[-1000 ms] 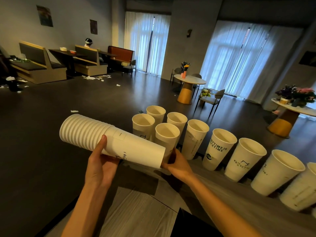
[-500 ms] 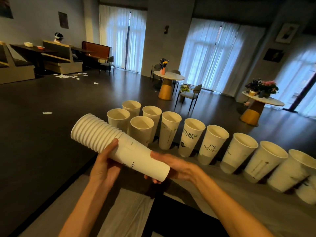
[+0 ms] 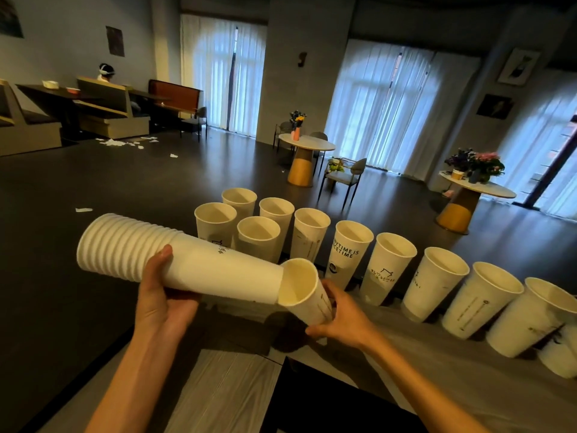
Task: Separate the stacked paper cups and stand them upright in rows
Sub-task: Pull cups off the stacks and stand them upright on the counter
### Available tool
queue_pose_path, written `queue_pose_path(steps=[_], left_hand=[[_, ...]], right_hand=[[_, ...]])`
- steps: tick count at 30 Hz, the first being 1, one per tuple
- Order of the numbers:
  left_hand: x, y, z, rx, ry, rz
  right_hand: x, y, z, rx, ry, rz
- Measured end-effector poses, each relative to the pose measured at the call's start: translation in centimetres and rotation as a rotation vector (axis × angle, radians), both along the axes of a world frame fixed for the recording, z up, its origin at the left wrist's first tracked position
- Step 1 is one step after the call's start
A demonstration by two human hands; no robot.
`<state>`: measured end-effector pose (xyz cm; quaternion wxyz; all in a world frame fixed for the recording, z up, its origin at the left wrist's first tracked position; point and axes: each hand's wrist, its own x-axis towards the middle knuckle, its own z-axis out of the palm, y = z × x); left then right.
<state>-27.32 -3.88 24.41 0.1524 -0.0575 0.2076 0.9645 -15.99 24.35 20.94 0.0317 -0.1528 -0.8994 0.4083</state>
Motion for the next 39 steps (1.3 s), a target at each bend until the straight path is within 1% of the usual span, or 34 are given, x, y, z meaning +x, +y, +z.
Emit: queue_pose_path(steps=[3, 5, 12, 17, 21, 23, 25, 27, 28, 29, 31, 32, 34, 36, 39], left_hand=[[-0.2, -0.3, -0.1, 0.064, -0.037, 0.014], [-0.3, -0.3, -0.2, 0.074, -0.044, 0.023], [0.2, 0.5, 0.0, 0.055, -0.064, 0.017], [0.7, 1.6, -0.3, 0.044, -0.055, -0.023], [2.3, 3.2, -0.4, 0.047, -0.07, -0.098], [3.2, 4.1, -0.6, 0.041, -0.076, -0.143], [3.8, 4.8, -0.8, 0.035, -0.065, -0.175], [4.2, 5.1, -0.9, 0.033, -0.057, -0.196], [4.3, 5.2, -0.9, 0.033, -0.056, -0.2], [4.5, 5.4, -0.9, 0.036, -0.063, -0.201], [5.0, 5.6, -0.9, 0.039, -0.083, -0.213], [5.2, 5.8, -1.0, 0.034, -0.091, -0.216], [5.8, 6.4, -0.8, 0.013, -0.075, -0.229], [6.2, 7.1, -0.4, -0.032, -0.049, -0.226], [6.3, 7.7, 0.3, -0.093, -0.002, -0.201]], right_hand=[[-0.8, -0.2, -0.7, -0.175, 0.04, -0.136], [-1.6, -0.6, -1.3, -0.255, 0.057, -0.173], [-4.9, -1.3, -2.4, -0.258, 0.16, -0.145], [-6.1, -1.6, -2.7, -0.231, 0.179, -0.134], [-5.5, -1.9, -2.5, -0.258, 0.181, -0.077], [-4.9, -1.5, -2.5, -0.287, 0.141, -0.112], [-4.2, -0.9, -2.5, -0.268, 0.102, -0.165], [-3.1, -0.2, -2.3, -0.254, -0.005, -0.203], [-2.5, 0.0, -1.9, -0.311, -0.071, -0.187], [-2.0, 0.0, -1.4, -0.442, -0.138, -0.156], [-1.0, -0.1, -0.4, -0.825, -0.267, -0.107], [-0.7, -0.1, 0.2, -0.94, -0.327, -0.071], [0.1, 0.1, 1.1, -1.077, -0.409, 0.099], [0.7, 0.1, 1.8, -1.111, -0.422, 0.268], [0.9, 0.0, 2.4, -0.987, -0.448, 0.346]])
